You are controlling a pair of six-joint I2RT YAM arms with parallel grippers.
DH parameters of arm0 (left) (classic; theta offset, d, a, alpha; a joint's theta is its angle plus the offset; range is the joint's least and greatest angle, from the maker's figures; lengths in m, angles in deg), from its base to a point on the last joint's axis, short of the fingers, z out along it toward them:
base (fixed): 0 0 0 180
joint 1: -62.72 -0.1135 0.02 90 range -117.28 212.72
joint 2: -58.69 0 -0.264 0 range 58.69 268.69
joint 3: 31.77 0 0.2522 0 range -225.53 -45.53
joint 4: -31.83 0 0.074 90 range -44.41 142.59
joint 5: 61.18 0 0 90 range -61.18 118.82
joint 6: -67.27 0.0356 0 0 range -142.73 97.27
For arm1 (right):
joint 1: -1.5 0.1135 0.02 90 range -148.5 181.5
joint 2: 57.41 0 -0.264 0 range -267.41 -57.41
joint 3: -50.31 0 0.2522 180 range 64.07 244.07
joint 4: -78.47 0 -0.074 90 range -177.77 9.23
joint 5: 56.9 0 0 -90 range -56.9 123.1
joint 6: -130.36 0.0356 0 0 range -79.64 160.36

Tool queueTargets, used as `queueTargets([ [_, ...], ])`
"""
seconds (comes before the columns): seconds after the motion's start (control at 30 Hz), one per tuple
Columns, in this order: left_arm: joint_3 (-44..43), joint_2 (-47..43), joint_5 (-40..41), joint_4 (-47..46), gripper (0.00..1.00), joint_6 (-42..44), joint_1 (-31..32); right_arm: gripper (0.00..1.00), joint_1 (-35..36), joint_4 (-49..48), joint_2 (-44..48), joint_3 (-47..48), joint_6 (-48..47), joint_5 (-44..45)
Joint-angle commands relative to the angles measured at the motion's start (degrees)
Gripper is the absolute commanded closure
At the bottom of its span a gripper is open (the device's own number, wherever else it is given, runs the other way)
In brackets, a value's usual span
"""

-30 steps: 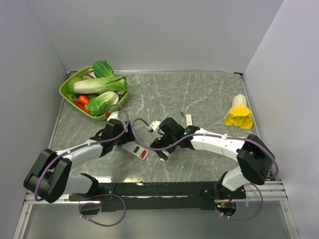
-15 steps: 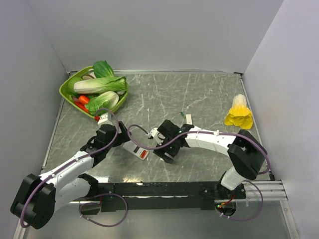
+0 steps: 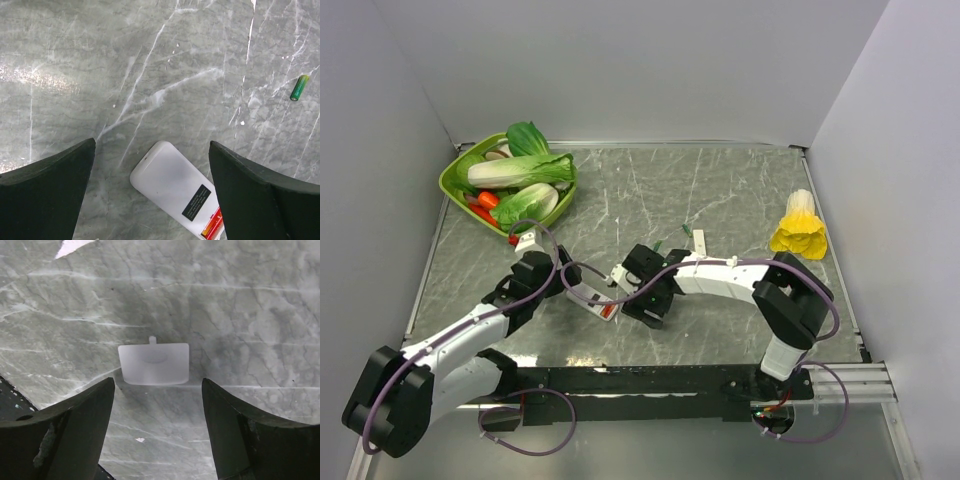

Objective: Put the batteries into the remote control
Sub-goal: Pick up the battery cover at the center of the board.

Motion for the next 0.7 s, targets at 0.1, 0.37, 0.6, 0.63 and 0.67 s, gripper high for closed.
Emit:
queueTargets([
  [0.1,0.08,0.73,1.08,-2.01,0.01,-0.64,-0.04,0.32,1.61,1.25,-2.88,2.76,-1.54,1.97],
  [0.37,-0.1,1.7,0.73,-2.45,0.01,-0.55,-0.13,0.36,2.23,1.25,-4.46,2.85,-1.54,3.99],
  [0.6,-0.28,2.32,0.2,-2.45,0.01,-0.55,-0.13,0.38,3.28,1.95,-5.87,3.55,-1.72,5.57],
  [0.63,-0.28,2.4,0.2,-2.45,0.01,-0.64,-0.04,0.4,3.55,1.95,-6.04,3.55,-1.72,5.92],
  [0.67,-0.36,2.58,0.11,-2.36,0.01,-0.73,-0.04,0.42,3.72,1.78,-6.04,3.47,-1.81,6.01],
])
